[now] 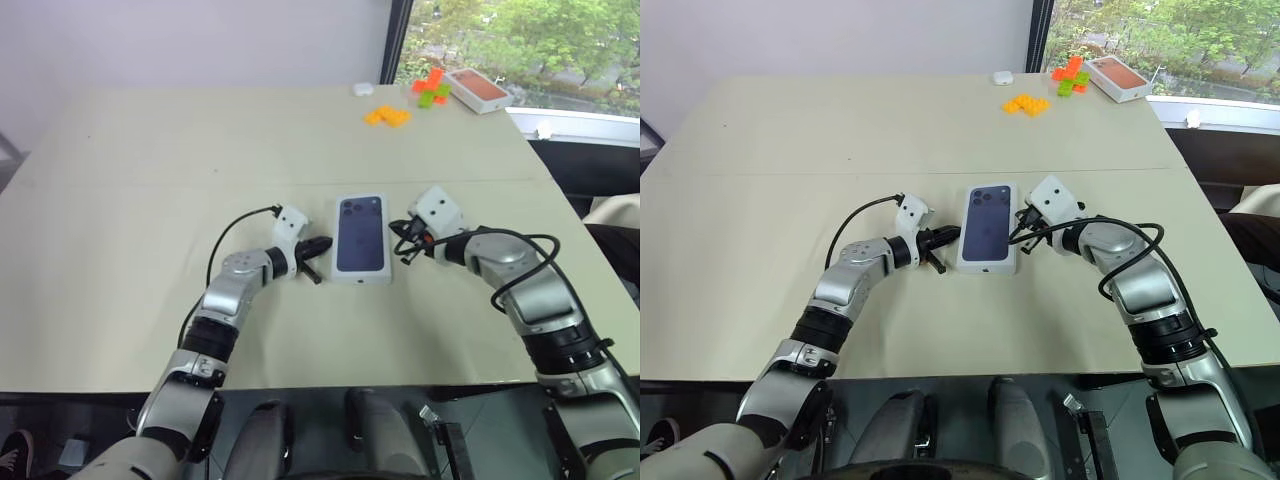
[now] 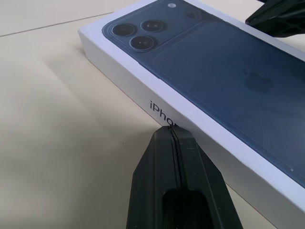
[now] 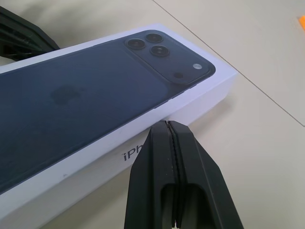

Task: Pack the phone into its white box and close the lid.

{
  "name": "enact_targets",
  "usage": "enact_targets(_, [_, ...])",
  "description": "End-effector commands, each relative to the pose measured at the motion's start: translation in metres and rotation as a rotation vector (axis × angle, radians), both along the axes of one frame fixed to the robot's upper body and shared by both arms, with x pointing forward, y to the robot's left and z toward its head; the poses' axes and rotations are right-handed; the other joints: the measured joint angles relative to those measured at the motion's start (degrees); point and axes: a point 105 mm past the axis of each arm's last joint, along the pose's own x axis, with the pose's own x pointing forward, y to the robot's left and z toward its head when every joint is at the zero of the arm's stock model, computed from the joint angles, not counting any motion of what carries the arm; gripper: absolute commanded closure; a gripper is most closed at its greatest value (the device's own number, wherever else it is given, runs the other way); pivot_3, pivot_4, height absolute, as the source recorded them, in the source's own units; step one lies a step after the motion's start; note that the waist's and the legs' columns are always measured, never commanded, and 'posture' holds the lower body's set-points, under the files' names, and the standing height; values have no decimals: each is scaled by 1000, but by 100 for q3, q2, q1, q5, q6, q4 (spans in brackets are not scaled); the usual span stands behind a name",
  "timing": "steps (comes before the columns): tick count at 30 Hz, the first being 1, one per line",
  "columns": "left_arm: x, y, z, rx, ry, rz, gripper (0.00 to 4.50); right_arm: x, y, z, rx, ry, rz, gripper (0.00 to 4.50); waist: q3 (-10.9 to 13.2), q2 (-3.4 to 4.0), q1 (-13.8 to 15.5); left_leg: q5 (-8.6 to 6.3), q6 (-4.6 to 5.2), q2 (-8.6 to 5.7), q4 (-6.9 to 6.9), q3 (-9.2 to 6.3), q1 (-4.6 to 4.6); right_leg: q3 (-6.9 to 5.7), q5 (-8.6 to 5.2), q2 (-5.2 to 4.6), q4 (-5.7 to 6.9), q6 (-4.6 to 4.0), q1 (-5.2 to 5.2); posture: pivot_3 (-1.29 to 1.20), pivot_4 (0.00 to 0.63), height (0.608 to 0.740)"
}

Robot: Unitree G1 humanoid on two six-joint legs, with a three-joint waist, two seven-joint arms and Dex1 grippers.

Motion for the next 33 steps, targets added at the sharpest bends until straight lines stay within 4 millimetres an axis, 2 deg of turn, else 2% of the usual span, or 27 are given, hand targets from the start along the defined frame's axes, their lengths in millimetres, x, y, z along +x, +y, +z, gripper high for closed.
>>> enact_targets(1, [-3,-7,19,-51,-61,-21,4500,-4,9,9,-5,-42,46,4478,0,0,1,0,0,0,0,0,0,0,0,0,0,0,0,0,150,740])
enact_targets(10, [-6,-11,37,-108,-94,-18,4500,-4,11,4,-35,-35,55,4478,0,0,-1,0,0,0,1,0,0,0,0,-1,1,0,0,0,150,740])
enact_targets(21, [-12,-17,26,-61,-77,-39,4500,-1,10,5,-44,-40,42,4478,0,0,-1,0,0,0,1,0,1,0,0,1,0,0,1,0,150,740])
enact_targets(33, [-8,-24,30,-76,-79,-46,4500,1,3,1,-56,-33,-1,4478,0,0,2,0,0,-1,2,0,1,0,0,0,0,0,2,0,150,740])
